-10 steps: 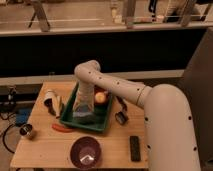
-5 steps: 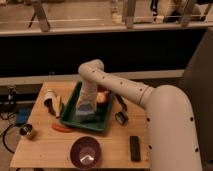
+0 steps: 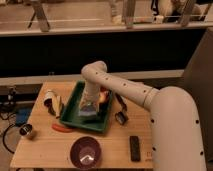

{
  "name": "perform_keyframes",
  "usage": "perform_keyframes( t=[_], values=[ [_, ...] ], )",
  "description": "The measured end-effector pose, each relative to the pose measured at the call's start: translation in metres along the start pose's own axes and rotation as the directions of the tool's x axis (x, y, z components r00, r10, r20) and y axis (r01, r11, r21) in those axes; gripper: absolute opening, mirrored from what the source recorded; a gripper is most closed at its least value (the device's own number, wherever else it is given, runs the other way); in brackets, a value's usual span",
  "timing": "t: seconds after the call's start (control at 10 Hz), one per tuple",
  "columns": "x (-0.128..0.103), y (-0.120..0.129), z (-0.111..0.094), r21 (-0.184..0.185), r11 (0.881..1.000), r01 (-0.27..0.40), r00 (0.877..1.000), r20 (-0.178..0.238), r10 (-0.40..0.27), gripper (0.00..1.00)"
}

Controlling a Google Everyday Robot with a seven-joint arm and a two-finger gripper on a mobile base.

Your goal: Wipe tray with sponge

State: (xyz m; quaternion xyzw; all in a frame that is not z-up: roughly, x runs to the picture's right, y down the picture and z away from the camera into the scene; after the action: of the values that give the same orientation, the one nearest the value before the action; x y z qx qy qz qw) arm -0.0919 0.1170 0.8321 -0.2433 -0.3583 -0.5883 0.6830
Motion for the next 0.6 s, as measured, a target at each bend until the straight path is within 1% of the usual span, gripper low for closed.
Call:
perform_keyframes(
  t=[0.2,0.4,0.5,0.6],
  values=[
    [-0.001,-0.005,0.020,0.010,1.000,-0.012,1.000,0.006,0.012,0.01],
    [-0.001,-0.005,0.037,0.022,0.999,-0.024,0.999,0.026,0.024,0.01],
    [-0.001,-0.004,0.043,0.031,0.999,-0.032,0.999,0.035,0.031,0.01],
    [-0.001,-0.005,0.044,0.038,0.999,-0.037,0.998,0.042,0.036,0.01]
  ],
)
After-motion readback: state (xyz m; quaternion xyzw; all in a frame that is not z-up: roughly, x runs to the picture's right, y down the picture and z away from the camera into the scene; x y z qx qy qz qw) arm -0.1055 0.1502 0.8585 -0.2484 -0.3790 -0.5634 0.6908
